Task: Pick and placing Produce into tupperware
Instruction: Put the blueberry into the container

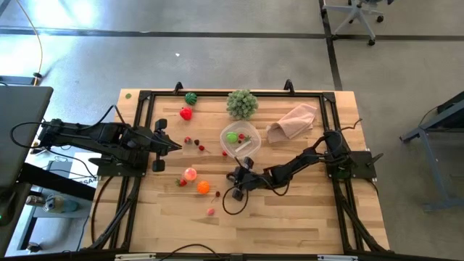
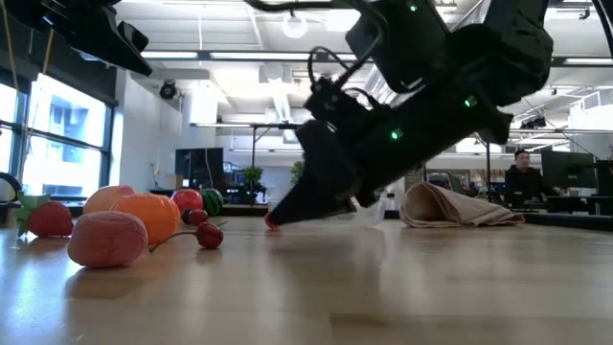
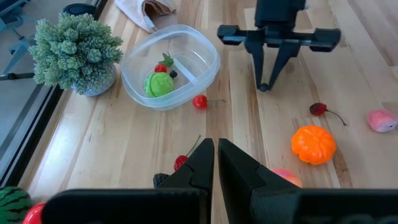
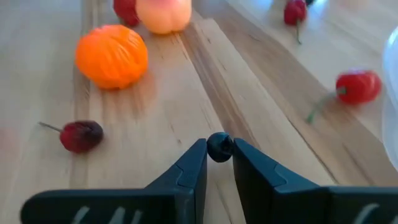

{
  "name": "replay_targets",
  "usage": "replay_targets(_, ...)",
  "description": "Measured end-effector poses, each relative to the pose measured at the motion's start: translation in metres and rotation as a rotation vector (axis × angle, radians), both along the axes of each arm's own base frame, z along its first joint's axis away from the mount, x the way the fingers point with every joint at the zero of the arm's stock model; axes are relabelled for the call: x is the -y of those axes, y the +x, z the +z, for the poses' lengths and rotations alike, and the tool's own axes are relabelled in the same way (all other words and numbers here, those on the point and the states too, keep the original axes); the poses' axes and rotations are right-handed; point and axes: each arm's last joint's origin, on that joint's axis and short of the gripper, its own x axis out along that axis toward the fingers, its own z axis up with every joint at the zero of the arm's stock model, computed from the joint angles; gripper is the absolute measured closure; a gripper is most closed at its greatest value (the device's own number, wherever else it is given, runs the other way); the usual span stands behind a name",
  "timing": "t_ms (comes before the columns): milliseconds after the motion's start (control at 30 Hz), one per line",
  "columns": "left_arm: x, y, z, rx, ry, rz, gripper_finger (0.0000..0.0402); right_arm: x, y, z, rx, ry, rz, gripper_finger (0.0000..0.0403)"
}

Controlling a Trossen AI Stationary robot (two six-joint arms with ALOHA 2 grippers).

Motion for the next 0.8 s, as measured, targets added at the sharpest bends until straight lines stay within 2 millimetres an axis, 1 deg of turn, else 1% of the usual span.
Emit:
replay_targets(100, 0.000, 0.000, 0.000, 0.000, 0.000, 0.000, 0.0387, -0.007, 0.006, 0.010, 0.012, -0.029, 0.029, 0.0341)
replay_targets(200, 0.000, 0.000, 0.000, 0.000, 0.000, 0.000, 0.0387, -0.013, 0.010, 0.028, -0.012, -0.082, 0.049, 0.0341)
replay_targets(300, 0.000, 0.000, 0.000, 0.000, 0.000, 0.000, 0.0387, -0.016, 0.013, 0.055, -0.051, -0.160, 0.044, 0.0341)
replay_targets(400, 0.000, 0.000, 0.000, 0.000, 0.000, 0.000, 0.0387, -0.012, 0.011, 0.085, -0.095, -0.237, 0.024, 0.0341)
replay_targets(500, 0.000, 0.000, 0.000, 0.000, 0.000, 0.000, 0.0387, -0.004, 0.006, 0.114, -0.118, -0.296, 0.000, 0.0341)
replay_targets(600, 0.000, 0.000, 0.000, -0.001, 0.000, 0.000, 0.0387, 0.010, -0.003, 0.139, -0.124, -0.330, -0.036, 0.0341)
replay_targets(700, 0.000, 0.000, 0.000, -0.001, 0.000, 0.000, 0.0387, 0.029, -0.014, 0.158, -0.137, -0.333, -0.076, 0.0341)
replay_targets(800, 0.000, 0.000, 0.000, -0.001, 0.000, 0.000, 0.0387, 0.051, -0.022, 0.168, -0.179, -0.324, -0.130, 0.0341)
